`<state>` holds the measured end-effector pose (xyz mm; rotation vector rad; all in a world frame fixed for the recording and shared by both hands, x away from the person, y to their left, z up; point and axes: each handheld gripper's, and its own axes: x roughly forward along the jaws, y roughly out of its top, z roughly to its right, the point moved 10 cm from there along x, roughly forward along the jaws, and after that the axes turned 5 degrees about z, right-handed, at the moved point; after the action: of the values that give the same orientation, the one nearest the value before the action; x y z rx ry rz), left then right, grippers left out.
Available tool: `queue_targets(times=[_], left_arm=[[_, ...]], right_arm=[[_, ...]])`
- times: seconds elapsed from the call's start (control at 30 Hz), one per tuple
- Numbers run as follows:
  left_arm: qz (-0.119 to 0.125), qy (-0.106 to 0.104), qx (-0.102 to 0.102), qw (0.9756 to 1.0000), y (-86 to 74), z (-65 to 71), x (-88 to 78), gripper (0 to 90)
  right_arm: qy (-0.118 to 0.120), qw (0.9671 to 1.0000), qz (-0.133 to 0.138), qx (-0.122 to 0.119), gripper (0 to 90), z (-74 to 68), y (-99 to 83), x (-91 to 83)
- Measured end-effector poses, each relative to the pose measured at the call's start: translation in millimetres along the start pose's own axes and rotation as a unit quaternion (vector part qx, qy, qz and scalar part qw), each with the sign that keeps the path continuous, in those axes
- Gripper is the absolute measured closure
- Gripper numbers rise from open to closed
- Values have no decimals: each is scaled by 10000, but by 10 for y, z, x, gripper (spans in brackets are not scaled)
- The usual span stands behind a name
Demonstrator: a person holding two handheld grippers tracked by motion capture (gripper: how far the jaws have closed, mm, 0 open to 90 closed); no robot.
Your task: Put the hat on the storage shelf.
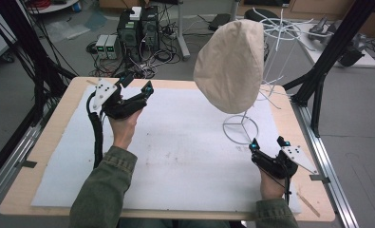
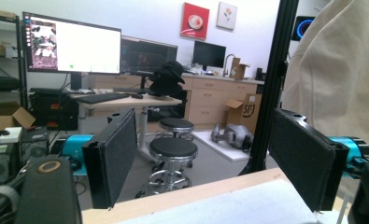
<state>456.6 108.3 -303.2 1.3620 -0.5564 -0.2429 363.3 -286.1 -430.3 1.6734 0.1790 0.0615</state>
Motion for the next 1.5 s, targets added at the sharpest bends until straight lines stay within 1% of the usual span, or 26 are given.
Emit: queue_targets(times=[0.13,0.3,0.4,0.5,0.6,0.7,0.8,0.87,0.93,1.0,1.17,1.27,1.33,1.37,1.4,1.43,1.5], left_arm=[[-95,67,45,9999,-48,-58,-104,240],[-158,196,112,9996,-81,-167,-231,239],[-252,287,198,9991,-114,-258,-327,238],[-275,441,185,9985,-125,-381,-452,238],[-304,557,181,9978,-140,-476,-562,238],[-357,603,224,9973,-170,-522,-659,238],[-359,687,331,9964,-202,-551,-776,230],[-416,747,358,9957,-246,-580,-861,226],[-508,834,395,9944,-302,-629,-944,218],[-545,920,374,9936,-348,-685,-1028,210],[-507,1218,290,9908,-399,-845,-1243,205],[-480,1364,322,9890,-419,-923,-1360,203],[-517,1456,379,9873,-455,-973,-1425,212],[-566,1512,389,9861,-490,-1012,-1471,212],[-583,1537,381,9857,-510,-1032,-1496,212],[-620,1594,382,9845,-543,-1063,-1540,212],[-653,1655,411,9832,-581,-1094,-1602,212]], right_arm=[[-1,10000,-10,6,66,-3,-3,1],[13,10000,-2,-18,67,-7,-1,0],[23,10000,-10,-36,67,-8,-5,3],[11,10000,-8,-11,67,-5,-6,9],[9,10000,-31,7,67,-3,-11,12],[31,10000,-22,22,67,-7,-8,11],[47,10000,-34,40,67,-12,-11,14],[57,10000,-50,51,67,-15,-16,17],[60,10000,-42,62,67,-19,-16,21],[59,10000,-49,44,67,-19,-17,22],[68,9999,-60,70,66,-29,-20,26],[76,9999,-65,100,66,-34,-22,30],[82,9999,-64,86,67,-34,-23,35],[79,9999,-75,83,66,-33,-25,36],[80,9999,-85,83,67,-35,-28,36],[86,9999,-77,68,67,-34,-26,37],[93,9999,-82,70,67,-36,-27,32]])
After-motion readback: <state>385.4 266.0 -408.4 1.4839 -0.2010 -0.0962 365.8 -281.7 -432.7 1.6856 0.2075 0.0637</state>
